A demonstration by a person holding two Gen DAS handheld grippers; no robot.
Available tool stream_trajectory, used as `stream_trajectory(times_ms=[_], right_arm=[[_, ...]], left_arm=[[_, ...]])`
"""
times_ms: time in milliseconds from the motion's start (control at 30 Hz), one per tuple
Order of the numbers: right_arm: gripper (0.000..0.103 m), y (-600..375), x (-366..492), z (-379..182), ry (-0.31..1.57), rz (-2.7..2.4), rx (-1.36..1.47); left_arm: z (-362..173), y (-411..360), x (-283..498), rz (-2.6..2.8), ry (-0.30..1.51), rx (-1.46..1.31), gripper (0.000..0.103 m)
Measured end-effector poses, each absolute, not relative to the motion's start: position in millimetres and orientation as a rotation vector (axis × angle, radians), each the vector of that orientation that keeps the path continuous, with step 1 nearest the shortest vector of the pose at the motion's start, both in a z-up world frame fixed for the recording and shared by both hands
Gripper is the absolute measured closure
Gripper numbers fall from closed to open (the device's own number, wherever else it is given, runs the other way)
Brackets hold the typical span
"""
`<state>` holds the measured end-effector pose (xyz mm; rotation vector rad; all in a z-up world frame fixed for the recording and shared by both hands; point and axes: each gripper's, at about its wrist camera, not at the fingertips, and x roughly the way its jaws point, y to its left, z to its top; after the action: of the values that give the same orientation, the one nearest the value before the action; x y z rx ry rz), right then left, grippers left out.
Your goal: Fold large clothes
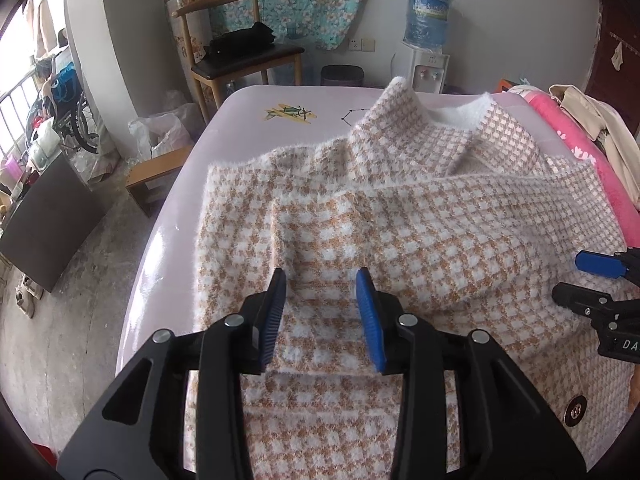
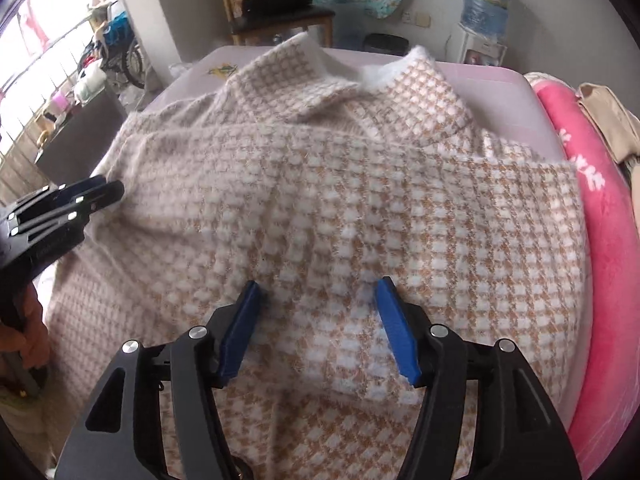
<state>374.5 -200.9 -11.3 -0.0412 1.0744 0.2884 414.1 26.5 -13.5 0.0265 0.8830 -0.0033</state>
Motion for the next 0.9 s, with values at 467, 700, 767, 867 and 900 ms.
stream_trajectory(times_ms=[467, 700, 767, 867, 900], right_arm=[[0.022, -238, 295, 30, 1.05, 0.245, 0.069], [0.016, -225, 257, 10, 1.054, 0.311, 0.058], [0.014, -214, 250, -3, 1.032, 0.345, 0.006], [0.014, -200, 248, -25, 1.001, 0.367, -0.073], [0.013, -196, 250, -32, 0.989, 0.373, -0.104]], left_arm=[[26, 19, 361, -0.047, 0.836, 0.046, 0.035], [42, 9, 318, -0.058, 0.838, 0.069, 0.02], [46, 8, 305, -0.053, 0.833, 0.063, 0.019], [46, 7, 287, -0.05, 0.837, 0.054, 0.019], [44, 6, 283, -0.047, 0.841, 0.053, 0.019]])
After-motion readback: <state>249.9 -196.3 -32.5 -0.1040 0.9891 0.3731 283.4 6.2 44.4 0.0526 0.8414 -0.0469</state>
